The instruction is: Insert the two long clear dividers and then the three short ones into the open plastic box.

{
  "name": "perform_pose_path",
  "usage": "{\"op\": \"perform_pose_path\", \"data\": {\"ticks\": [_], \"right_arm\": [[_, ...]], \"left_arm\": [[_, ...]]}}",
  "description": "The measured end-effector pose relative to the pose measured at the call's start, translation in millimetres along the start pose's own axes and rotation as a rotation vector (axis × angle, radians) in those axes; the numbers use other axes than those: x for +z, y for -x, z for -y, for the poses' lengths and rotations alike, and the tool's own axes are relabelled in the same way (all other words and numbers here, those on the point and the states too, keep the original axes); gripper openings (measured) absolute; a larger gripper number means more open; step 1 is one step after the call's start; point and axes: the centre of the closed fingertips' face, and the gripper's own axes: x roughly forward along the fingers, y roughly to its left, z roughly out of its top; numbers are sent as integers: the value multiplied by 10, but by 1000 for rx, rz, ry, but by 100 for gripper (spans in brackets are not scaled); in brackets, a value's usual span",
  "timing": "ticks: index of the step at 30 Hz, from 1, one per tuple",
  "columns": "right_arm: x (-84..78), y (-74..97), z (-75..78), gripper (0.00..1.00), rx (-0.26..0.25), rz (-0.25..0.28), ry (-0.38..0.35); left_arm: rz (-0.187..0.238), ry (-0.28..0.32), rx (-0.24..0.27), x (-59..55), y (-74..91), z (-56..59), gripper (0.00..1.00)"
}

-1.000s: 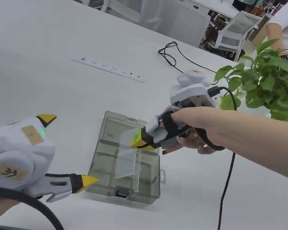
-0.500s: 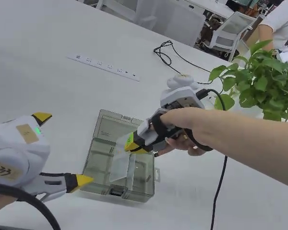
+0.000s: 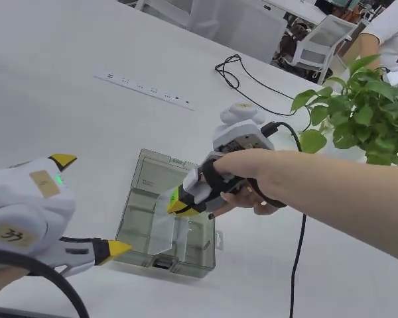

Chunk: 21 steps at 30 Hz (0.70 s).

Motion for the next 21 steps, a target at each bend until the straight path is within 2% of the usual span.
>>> {"op": "perform_pose_path", "data": {"ticks": [10, 21], "right_arm": [[-7, -29, 16, 2, -20, -8, 9], [-50, -37, 7, 2, -76, -34, 35]], "left_arm": [[-2, 1, 0, -4, 0, -2, 95], [3, 3, 2, 6, -1, -8, 95]]}}
